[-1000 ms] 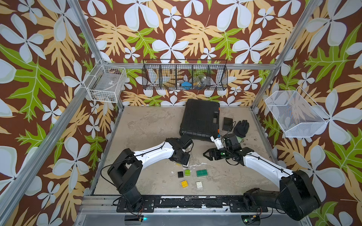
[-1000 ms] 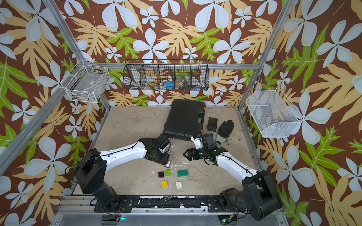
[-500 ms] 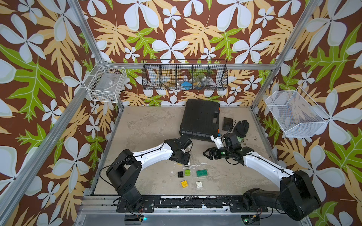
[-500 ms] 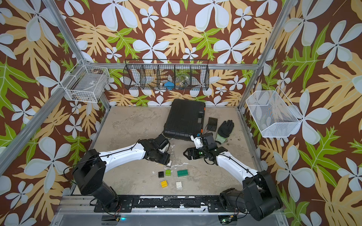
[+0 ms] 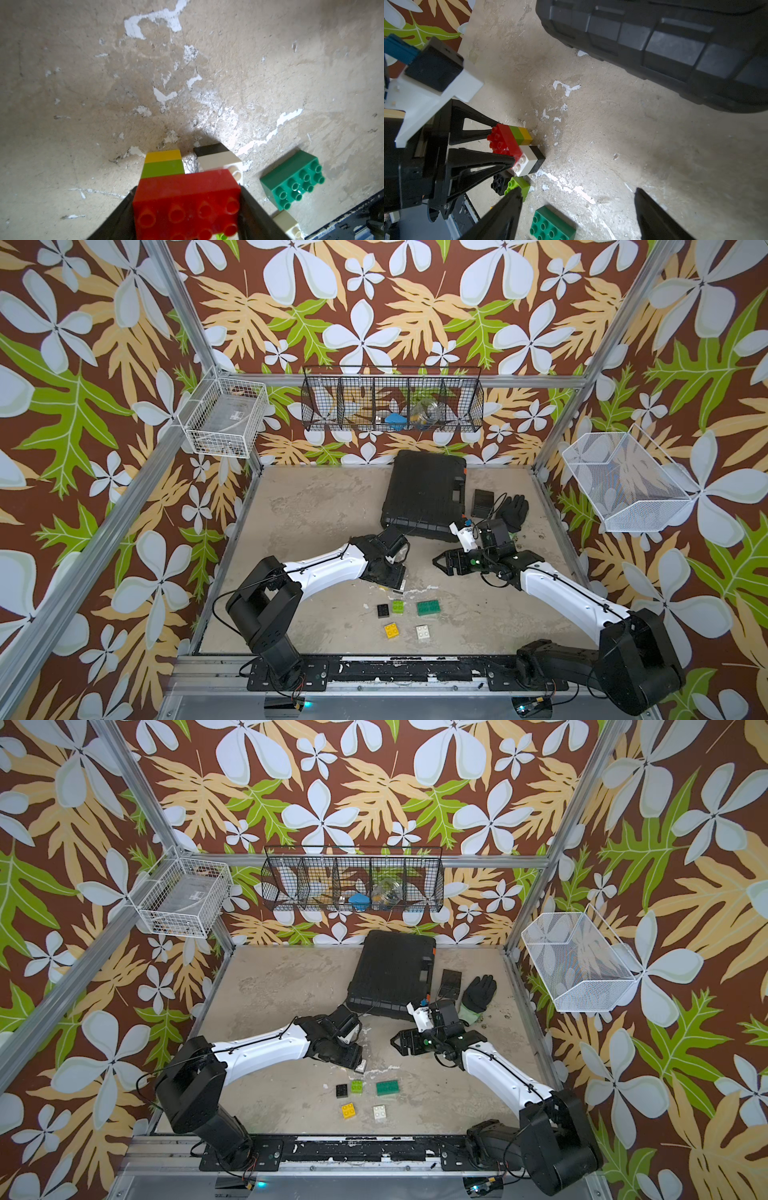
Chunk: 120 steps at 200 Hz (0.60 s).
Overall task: Assemble a giraffe with lego
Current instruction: Assemble the lego brick with the lego brick.
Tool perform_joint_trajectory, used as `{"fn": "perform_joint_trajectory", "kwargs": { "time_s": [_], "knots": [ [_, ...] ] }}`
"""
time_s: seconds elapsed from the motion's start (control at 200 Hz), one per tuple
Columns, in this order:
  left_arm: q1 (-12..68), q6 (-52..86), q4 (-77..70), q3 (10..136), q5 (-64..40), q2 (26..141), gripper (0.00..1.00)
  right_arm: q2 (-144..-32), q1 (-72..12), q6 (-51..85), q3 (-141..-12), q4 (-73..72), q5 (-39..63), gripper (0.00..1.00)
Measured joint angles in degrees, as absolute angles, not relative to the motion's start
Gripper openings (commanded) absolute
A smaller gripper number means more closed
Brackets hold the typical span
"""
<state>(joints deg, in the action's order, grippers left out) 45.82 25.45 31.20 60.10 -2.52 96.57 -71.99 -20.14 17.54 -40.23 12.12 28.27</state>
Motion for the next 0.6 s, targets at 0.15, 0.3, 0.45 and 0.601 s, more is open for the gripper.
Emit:
{"fn": "perform_joint_trajectory", "kwargs": {
  "time_s": [0.15,0.3,0.45,0.601],
  "knots": [
    [45.98,25.47,28.80,60.10,-1.83,97.23,0.62,-71.07,-19.33,17.30,-40.36,12.45,28.29,0.87],
    [45.98,25.69,28.71,60.10,-1.74,97.32,0.62,-70.65,-18.22,17.30,-40.14,12.34,28.51,0.87],
    [45.98,25.87,28.71,60.10,-1.74,97.32,0.62,-70.06,-17.47,17.21,-39.92,12.45,28.69,0.87],
    [45.98,25.96,29.15,60.51,-1.76,97.32,0.68,-69.95,-16.93,16.71,-40.16,12.71,28.69,0.87]
  ]
}}
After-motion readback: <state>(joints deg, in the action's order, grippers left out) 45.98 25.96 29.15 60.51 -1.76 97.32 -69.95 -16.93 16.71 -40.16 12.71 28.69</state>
